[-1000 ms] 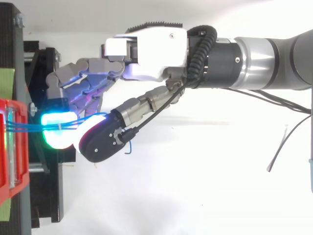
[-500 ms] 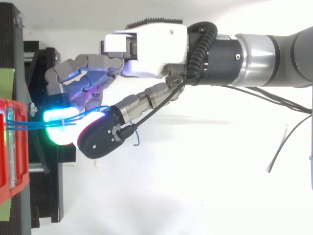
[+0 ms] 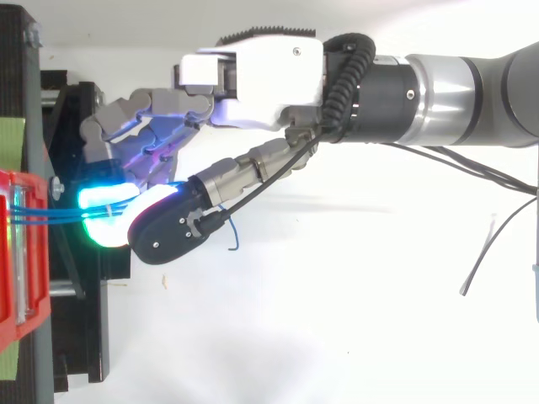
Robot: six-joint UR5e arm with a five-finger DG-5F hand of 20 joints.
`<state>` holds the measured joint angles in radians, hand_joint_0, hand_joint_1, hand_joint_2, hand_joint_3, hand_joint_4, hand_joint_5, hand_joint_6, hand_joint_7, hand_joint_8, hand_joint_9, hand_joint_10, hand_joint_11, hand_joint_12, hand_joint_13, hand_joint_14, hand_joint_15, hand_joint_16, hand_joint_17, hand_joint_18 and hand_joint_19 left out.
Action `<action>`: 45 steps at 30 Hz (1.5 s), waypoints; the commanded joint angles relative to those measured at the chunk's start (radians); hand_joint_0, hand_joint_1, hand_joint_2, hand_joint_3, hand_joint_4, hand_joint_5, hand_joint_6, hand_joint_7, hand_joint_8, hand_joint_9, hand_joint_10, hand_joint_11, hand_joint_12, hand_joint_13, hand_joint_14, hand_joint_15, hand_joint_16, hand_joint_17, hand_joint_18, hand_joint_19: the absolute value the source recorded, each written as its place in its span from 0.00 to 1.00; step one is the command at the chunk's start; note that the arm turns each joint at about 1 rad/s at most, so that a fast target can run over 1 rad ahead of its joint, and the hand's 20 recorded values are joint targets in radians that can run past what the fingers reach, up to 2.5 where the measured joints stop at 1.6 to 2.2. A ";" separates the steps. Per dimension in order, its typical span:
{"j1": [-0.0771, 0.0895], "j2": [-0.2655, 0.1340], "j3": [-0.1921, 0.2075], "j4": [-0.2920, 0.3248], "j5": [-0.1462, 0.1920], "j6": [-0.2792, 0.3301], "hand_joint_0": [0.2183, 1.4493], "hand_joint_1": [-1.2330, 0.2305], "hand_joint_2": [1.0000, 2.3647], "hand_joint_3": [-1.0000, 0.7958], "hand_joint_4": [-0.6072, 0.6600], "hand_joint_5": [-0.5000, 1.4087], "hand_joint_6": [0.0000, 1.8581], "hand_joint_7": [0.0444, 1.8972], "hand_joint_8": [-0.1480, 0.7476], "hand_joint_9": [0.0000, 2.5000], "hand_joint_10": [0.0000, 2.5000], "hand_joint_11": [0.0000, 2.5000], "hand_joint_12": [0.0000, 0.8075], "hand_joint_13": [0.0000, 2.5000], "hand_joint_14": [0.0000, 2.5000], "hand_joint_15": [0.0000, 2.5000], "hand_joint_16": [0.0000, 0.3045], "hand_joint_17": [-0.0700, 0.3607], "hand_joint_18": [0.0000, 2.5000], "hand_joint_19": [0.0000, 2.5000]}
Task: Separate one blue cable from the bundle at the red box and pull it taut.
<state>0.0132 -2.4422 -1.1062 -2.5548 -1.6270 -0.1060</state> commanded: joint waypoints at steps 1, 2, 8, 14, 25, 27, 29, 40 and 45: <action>-0.002 0.000 0.000 -0.007 0.002 -0.011 0.34 0.42 0.01 0.37 0.66 0.18 0.35 0.59 0.59 0.28 0.01 0.22 0.50 0.30 0.01 0.17 0.17 0.44 0.33 0.26; -0.001 0.000 0.000 -0.013 0.004 -0.014 0.34 0.43 0.01 0.37 0.66 0.18 0.36 0.58 0.59 0.28 0.00 0.21 0.50 0.30 0.01 0.17 0.18 0.44 0.33 0.26; -0.002 0.002 0.005 -0.018 0.001 -0.015 0.33 0.44 0.01 0.36 0.66 0.18 0.38 0.56 0.59 0.29 0.00 0.22 0.51 0.30 0.01 0.17 0.17 0.44 0.33 0.26; -0.002 0.000 0.014 -0.027 0.001 -0.014 0.33 0.43 0.01 0.37 0.66 0.18 0.39 0.55 0.59 0.29 0.00 0.22 0.51 0.30 0.01 0.17 0.18 0.44 0.33 0.26; -0.006 0.002 0.055 -0.116 -0.001 -0.014 0.34 0.40 0.01 0.41 0.65 0.17 0.42 0.53 0.60 0.29 0.00 0.23 0.51 0.30 0.01 0.17 0.18 0.44 0.33 0.26; -0.006 0.000 0.055 -0.117 -0.001 -0.014 0.34 0.39 0.01 0.40 0.66 0.16 0.43 0.52 0.59 0.29 0.01 0.23 0.51 0.30 0.01 0.17 0.18 0.44 0.33 0.26; -0.006 0.002 0.057 -0.117 -0.001 -0.014 0.34 0.39 0.01 0.40 0.67 0.16 0.44 0.51 0.60 0.29 0.00 0.23 0.51 0.30 0.01 0.17 0.18 0.44 0.33 0.26; -0.010 0.006 0.062 -0.123 -0.019 -0.012 0.36 0.36 0.01 0.33 0.67 0.16 0.46 0.51 0.60 0.29 0.01 0.25 0.51 0.31 0.01 0.18 0.17 0.44 0.35 0.25; -0.013 0.006 0.062 -0.128 -0.019 -0.012 0.38 0.33 0.00 0.30 0.66 0.16 0.47 0.50 0.60 0.30 0.01 0.26 0.50 0.32 0.01 0.18 0.17 0.43 0.36 0.25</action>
<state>0.0022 -2.4364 -1.0450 -2.6795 -1.6454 -0.1181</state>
